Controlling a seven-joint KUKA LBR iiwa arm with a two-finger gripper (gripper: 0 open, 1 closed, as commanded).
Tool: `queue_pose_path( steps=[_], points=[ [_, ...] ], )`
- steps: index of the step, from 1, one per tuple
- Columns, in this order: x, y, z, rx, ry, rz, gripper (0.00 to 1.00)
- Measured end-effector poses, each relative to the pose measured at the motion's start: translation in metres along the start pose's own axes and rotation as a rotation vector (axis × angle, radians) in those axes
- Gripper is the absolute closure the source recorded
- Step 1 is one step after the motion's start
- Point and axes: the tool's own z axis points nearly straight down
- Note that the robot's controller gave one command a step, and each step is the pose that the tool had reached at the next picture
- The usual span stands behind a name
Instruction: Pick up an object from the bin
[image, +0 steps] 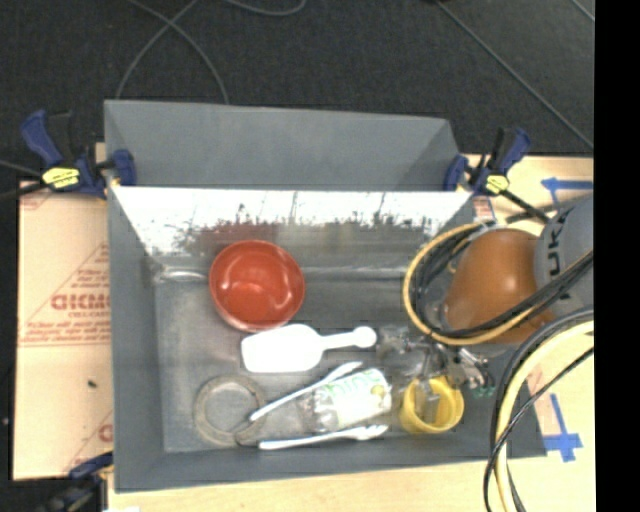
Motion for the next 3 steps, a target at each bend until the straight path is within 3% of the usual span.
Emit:
queue_pose_path(
  steps=[1,2,3],
  points=[
    [0.010,0.012,-0.001,-0.005,0.004,-0.355,0.00],
    [0.028,-0.001,-0.134,-0.003,0.003,-0.018,0.00],
    [0.018,0.001,-0.131,-0.004,0.003,-0.188,0.00]
  ],
)
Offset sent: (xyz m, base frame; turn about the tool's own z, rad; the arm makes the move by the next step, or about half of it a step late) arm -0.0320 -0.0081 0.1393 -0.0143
